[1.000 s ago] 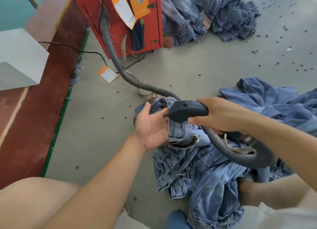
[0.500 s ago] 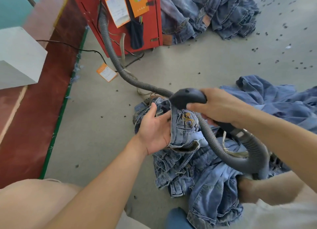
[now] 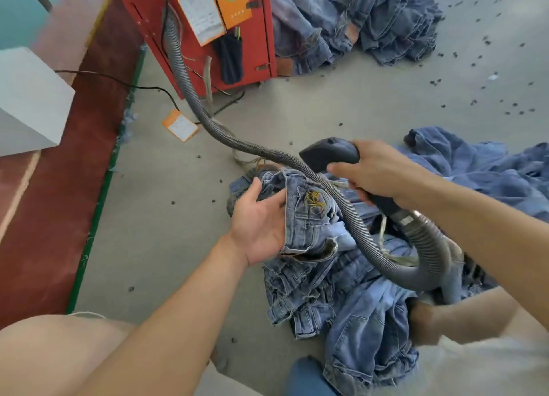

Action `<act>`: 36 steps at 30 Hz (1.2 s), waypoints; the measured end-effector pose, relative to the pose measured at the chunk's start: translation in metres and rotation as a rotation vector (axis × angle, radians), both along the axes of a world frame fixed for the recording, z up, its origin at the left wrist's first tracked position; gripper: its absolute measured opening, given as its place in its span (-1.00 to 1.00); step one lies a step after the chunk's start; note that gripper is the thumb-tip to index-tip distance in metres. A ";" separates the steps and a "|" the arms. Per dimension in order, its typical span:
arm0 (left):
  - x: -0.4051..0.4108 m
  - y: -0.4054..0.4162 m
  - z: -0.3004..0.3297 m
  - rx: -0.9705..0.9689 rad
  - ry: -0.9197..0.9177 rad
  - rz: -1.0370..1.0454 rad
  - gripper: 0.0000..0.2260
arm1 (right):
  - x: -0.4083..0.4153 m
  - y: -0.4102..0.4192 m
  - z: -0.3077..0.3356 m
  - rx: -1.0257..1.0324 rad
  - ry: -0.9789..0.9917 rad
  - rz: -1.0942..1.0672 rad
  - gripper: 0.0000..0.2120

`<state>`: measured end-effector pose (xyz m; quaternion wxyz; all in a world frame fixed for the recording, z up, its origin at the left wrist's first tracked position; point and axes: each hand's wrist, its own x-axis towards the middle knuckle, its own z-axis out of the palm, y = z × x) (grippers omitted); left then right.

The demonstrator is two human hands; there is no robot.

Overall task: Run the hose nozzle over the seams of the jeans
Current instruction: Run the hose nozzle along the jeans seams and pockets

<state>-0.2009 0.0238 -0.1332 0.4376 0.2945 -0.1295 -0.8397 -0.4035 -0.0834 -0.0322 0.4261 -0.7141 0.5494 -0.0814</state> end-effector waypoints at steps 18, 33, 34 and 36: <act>0.007 -0.006 0.018 0.059 -0.110 0.056 -0.43 | -0.027 -0.012 0.017 -0.006 -0.006 0.210 -0.86; 0.006 -0.012 0.024 0.117 -0.229 0.042 -0.37 | -0.001 0.017 -0.016 -0.270 0.107 0.146 -0.74; 0.003 -0.011 0.024 0.122 -0.262 0.020 -0.39 | -0.002 0.010 -0.015 -0.253 0.053 0.023 -0.73; -0.002 -0.009 0.024 0.134 -0.346 -0.004 -0.51 | -0.012 -0.008 -0.004 -0.191 -0.085 -0.180 -0.73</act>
